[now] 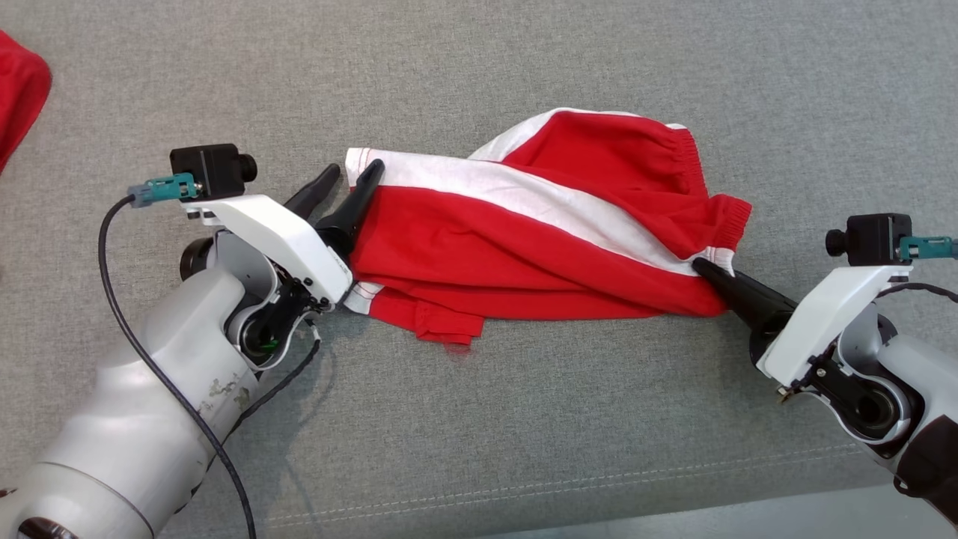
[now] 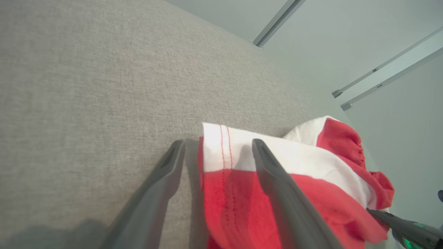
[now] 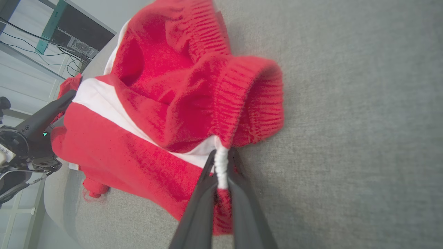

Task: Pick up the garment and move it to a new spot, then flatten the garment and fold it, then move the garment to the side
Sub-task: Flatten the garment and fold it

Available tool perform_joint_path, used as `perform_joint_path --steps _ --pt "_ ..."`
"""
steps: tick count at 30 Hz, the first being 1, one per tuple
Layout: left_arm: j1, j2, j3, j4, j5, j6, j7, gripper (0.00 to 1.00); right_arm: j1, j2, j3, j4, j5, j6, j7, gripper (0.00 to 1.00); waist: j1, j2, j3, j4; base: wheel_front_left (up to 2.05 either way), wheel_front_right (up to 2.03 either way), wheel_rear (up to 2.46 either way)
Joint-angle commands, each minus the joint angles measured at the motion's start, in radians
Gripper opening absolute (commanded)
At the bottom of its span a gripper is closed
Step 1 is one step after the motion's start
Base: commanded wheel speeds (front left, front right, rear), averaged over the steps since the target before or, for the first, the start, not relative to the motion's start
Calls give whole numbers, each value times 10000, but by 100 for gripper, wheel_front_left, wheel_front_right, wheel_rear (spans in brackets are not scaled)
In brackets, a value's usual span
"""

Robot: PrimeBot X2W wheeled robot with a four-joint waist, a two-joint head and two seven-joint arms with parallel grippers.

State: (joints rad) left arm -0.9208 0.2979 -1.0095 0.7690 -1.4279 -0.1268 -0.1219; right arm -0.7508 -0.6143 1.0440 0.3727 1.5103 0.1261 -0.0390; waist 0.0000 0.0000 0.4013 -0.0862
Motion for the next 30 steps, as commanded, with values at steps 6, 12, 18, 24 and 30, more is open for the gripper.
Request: perform_joint_path --steps 6,12,18,24,30 --pt "-574 362 158 -204 -184 -38 18 100 69 -47 81 -25 -111 46 -135 0 0 0 63 -30 0 0 0" --pt "-549 536 -3 -745 -439 -38 194 100 -31 52 143 25 -135 46 -161 0 0 0 82 -28 0 0 0" --pt "-554 728 -138 -1157 -445 -38 -116 11 -89 122 199 45 -148 46 -238 0 0 0 71 -36 0 0 0" --pt "-573 947 -340 -1573 -572 -38 -91 0 -175 82 -19 -183 133 46 -403 0 0 0 -9 -8 0 0 0" --pt "-610 1288 -436 -1830 -779 -38 88 0 -379 -97 -287 -420 325 46 -499 0 0 0 -194 116 0 0 0"
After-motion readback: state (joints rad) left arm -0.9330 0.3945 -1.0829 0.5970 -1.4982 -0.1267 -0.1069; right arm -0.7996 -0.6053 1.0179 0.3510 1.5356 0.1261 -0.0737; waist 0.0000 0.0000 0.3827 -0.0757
